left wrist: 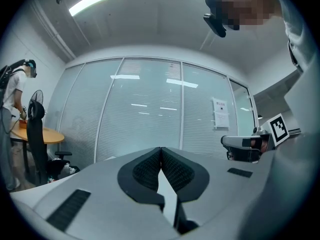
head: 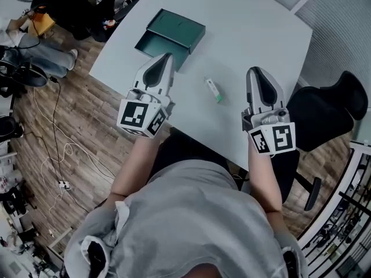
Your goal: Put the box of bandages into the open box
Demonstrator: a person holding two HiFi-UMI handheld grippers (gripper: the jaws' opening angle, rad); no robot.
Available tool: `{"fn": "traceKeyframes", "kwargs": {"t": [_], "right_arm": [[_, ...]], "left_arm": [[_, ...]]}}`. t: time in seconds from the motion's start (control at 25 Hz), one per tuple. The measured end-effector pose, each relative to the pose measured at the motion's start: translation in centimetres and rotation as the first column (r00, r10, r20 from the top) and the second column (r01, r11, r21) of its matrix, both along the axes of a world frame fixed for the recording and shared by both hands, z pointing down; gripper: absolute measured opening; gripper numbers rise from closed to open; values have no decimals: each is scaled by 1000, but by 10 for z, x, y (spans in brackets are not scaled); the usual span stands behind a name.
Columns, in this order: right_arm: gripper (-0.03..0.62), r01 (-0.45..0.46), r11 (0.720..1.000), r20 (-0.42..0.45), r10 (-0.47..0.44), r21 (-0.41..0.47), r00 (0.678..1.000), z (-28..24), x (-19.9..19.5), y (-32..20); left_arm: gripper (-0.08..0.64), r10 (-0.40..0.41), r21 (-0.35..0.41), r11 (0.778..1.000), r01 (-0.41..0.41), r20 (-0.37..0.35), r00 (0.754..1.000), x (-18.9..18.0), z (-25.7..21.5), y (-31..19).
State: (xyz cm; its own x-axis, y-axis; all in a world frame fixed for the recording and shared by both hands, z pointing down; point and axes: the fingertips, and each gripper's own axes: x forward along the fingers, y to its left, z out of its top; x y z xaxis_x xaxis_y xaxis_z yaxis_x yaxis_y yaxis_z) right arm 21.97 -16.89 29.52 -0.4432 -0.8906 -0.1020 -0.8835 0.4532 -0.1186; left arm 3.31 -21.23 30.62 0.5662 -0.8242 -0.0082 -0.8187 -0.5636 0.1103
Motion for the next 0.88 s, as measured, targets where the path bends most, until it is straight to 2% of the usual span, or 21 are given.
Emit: {"fn": "traceKeyframes", "kwargs": {"t": [0.2,0.44,0.64,0.8,0.88], "right_arm": [[54,36,997,-52,-40,-75,998,32,-9,-27],[55,58,961,-202,-116,-272,973,117,-36,-46],[55,74,905,-228,-184,-419,956,183,-57,-45],[57,82,837,-258,-258,-541,931,238,-70,-39],[89,79,802,-268,-288,-592,919,261,-73,-36]], "left_arm": [[18,27,0,1000,-27,-14,1000,8,9,-35],[18,108,-41,993,-109,-17,994,15,29,-74],[18,166,-76,983,-166,-13,986,16,47,-93],[18,198,-104,975,-198,-11,980,16,60,-103],[18,206,-115,972,-205,-8,979,15,63,-107]]}}
